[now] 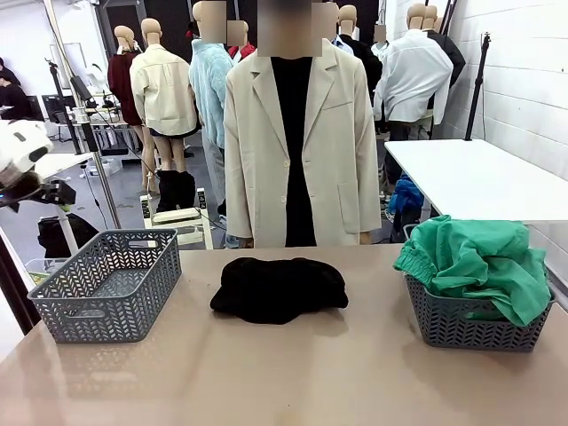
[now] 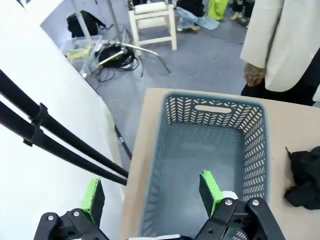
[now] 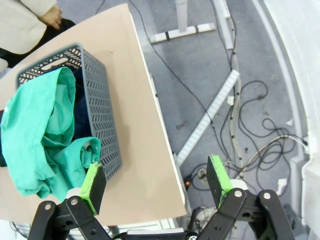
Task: Sort the tops and bottoms.
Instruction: Lift clothes from the center of the table with your right hand.
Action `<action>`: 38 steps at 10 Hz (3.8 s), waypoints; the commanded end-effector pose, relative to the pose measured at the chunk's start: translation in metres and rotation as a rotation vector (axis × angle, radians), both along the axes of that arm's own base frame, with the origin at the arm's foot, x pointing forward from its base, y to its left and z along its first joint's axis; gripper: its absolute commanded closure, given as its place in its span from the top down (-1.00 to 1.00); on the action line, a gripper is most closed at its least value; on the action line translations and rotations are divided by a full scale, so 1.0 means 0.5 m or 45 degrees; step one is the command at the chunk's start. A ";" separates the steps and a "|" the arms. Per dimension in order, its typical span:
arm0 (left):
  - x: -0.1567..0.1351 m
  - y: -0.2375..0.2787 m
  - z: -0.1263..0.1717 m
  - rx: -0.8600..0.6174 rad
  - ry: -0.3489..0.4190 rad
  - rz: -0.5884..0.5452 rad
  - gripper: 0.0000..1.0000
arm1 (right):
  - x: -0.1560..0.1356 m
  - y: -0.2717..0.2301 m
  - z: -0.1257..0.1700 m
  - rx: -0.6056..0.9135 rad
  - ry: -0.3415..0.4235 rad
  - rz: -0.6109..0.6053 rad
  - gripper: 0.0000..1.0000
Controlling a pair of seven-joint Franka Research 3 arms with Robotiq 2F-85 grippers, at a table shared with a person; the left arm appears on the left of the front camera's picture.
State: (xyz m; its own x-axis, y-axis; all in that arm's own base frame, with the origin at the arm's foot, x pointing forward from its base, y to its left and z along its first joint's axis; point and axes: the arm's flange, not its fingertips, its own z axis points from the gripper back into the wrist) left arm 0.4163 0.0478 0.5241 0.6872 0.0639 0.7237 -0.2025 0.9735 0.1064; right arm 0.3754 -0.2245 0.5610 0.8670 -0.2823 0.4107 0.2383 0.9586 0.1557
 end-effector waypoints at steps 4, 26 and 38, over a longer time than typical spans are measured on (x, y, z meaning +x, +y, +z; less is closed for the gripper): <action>0.001 -0.002 -0.008 -0.035 -0.011 -0.050 1.00 | 0.000 0.000 0.000 0.000 0.000 0.000 1.00; 0.001 -0.002 -0.008 -0.035 -0.011 -0.050 1.00 | 0.347 0.950 0.129 -0.332 0.219 1.618 1.00; 0.001 -0.002 -0.008 -0.035 -0.011 -0.050 1.00 | 0.496 1.124 -0.342 -0.134 0.332 1.829 1.00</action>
State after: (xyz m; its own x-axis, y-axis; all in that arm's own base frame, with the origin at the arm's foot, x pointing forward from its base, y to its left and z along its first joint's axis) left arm 0.4186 0.0486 0.5205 0.6844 0.0357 0.7282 -0.1428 0.9860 0.0858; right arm 0.6401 0.3480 0.3935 0.4218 0.9016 0.0958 -0.8998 0.4032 0.1670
